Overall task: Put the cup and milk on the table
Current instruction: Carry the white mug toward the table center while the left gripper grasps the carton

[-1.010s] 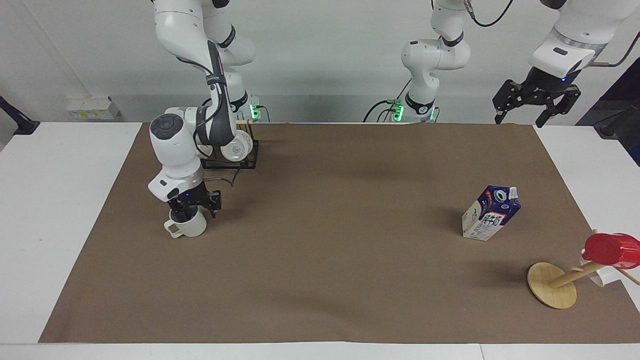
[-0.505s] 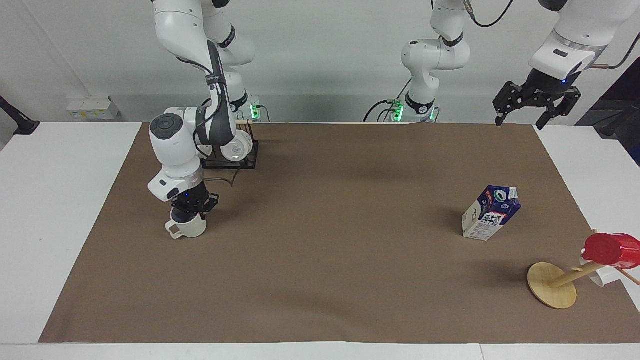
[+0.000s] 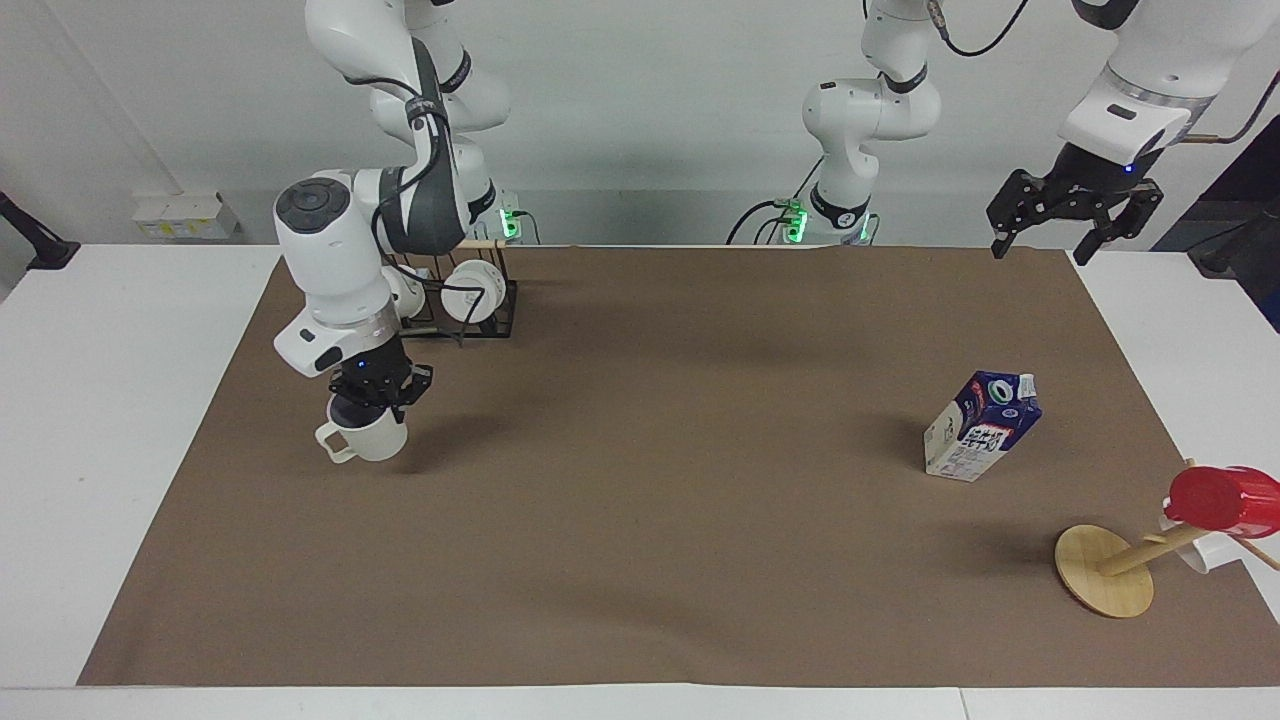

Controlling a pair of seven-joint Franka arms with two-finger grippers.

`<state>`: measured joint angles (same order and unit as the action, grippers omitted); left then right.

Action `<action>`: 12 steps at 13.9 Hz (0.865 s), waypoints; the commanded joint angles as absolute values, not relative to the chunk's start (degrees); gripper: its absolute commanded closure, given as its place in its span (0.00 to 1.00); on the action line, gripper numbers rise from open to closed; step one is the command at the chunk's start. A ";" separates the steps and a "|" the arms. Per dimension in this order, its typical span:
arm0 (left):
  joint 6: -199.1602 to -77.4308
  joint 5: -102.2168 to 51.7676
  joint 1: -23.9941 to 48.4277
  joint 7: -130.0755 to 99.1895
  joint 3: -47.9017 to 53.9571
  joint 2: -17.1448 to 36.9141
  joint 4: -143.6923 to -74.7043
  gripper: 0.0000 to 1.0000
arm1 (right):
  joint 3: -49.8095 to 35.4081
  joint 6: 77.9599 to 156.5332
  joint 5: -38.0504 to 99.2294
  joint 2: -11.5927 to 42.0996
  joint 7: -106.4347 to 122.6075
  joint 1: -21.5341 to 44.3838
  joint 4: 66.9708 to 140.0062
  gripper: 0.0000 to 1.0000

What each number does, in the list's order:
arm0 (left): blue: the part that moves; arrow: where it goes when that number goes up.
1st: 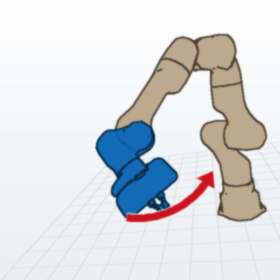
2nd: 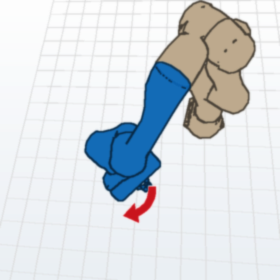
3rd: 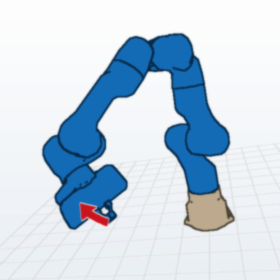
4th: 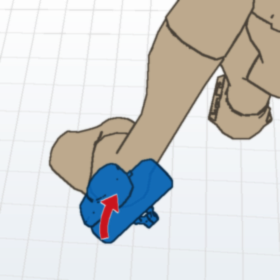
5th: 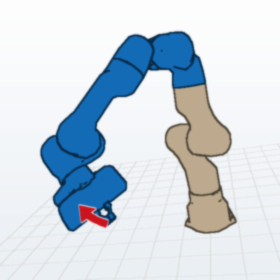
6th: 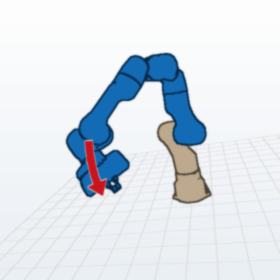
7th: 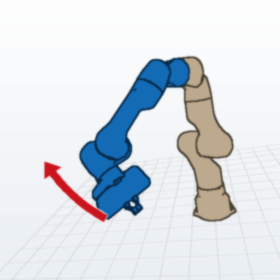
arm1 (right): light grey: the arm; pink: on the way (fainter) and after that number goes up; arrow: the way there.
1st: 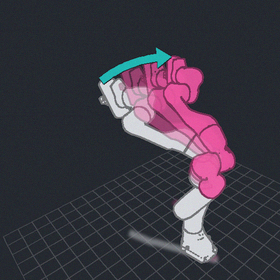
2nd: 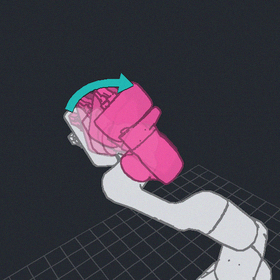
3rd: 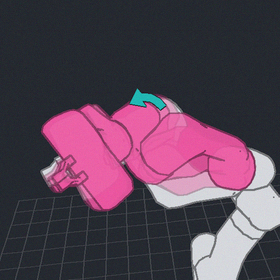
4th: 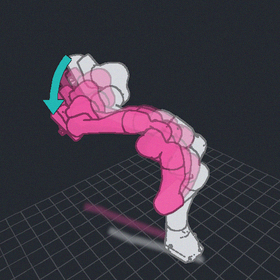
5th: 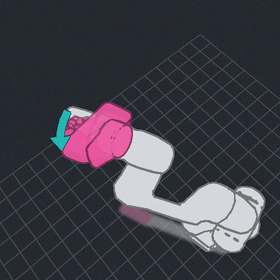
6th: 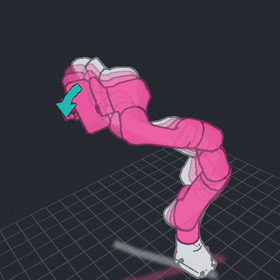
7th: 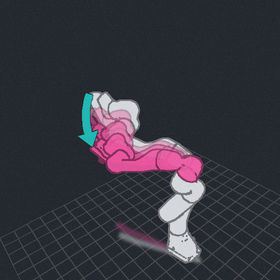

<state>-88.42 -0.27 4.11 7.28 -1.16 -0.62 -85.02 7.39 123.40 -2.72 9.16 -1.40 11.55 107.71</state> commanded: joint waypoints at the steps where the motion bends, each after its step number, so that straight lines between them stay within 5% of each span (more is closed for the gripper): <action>1: -91.14 -1.32 3.52 7.82 -1.23 -1.85 -88.06 0.00 | 7.29 122.08 -3.08 10.11 -7.97 15.63 105.12 1.00; 12: -101.67 -1.41 2.73 10.45 -1.32 0.35 -95.17 0.00 | 7.29 123.13 -3.16 17.22 -35.14 33.56 97.03 1.00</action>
